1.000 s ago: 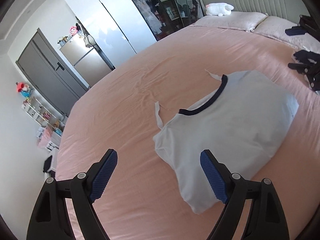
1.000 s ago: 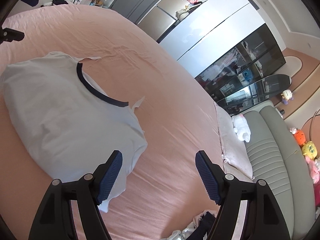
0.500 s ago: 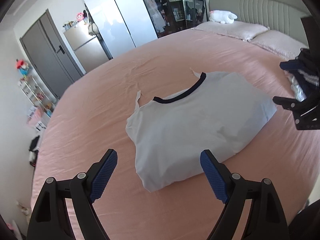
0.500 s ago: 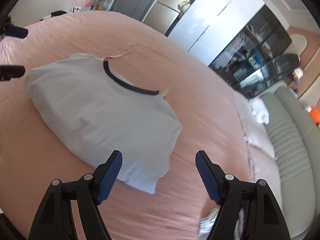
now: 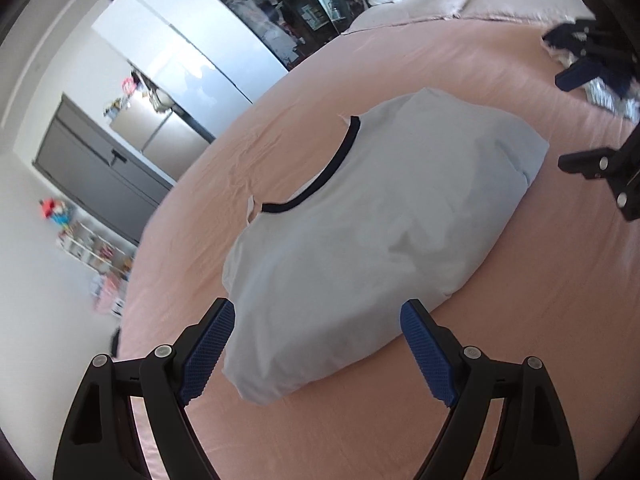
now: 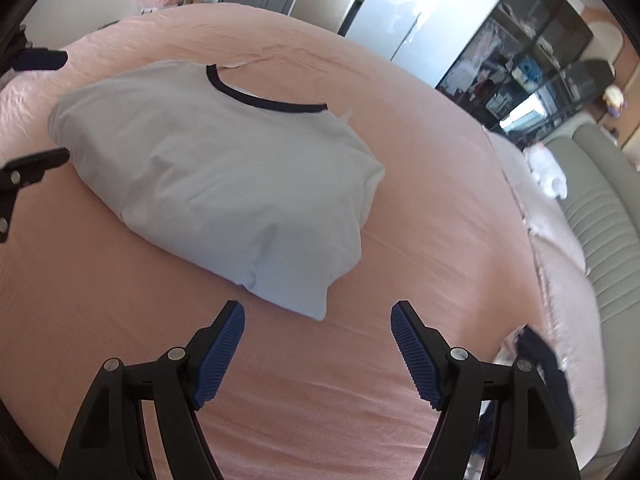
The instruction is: Fold clothes
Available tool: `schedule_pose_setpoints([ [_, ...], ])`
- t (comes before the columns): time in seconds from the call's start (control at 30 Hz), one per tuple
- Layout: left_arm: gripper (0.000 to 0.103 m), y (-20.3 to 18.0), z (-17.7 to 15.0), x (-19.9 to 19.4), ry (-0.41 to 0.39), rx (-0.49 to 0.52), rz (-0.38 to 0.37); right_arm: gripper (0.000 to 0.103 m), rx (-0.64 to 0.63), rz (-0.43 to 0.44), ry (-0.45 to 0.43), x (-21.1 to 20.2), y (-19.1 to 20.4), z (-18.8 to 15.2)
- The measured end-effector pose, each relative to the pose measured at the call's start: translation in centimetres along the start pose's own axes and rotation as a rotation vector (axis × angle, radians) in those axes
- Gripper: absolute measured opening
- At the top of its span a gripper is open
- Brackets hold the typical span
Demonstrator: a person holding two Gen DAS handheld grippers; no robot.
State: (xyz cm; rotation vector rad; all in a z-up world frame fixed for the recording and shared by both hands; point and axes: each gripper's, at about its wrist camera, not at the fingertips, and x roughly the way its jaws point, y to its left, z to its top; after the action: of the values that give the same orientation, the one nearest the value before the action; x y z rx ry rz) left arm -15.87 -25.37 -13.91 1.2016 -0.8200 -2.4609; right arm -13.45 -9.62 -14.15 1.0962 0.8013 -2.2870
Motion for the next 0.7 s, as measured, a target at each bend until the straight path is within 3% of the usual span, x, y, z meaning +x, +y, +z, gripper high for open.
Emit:
schedule_pose_setpoints([
  [0.23,0.085,-5.2,1.5,1.2,0.005,0.177,0.094,0.075,0.329,0.251,0.002,2.2,-4.7,-2.0],
  [0.4,0.085,-7.8,2.4,1.8,0.017,0.22,0.144,0.075,0.624,0.488,0.02,4.3,-7.7,-3.7],
  [0.57,0.085,-9.6,3.7,2.0,0.031,0.232,0.143,0.075,0.755,0.65,0.053,6.1,-8.5,-4.7],
  [0.7,0.085,-10.6,4.7,2.4,0.04,0.233,0.125,0.075,0.822,0.722,0.06,7.1,-8.9,-4.9],
])
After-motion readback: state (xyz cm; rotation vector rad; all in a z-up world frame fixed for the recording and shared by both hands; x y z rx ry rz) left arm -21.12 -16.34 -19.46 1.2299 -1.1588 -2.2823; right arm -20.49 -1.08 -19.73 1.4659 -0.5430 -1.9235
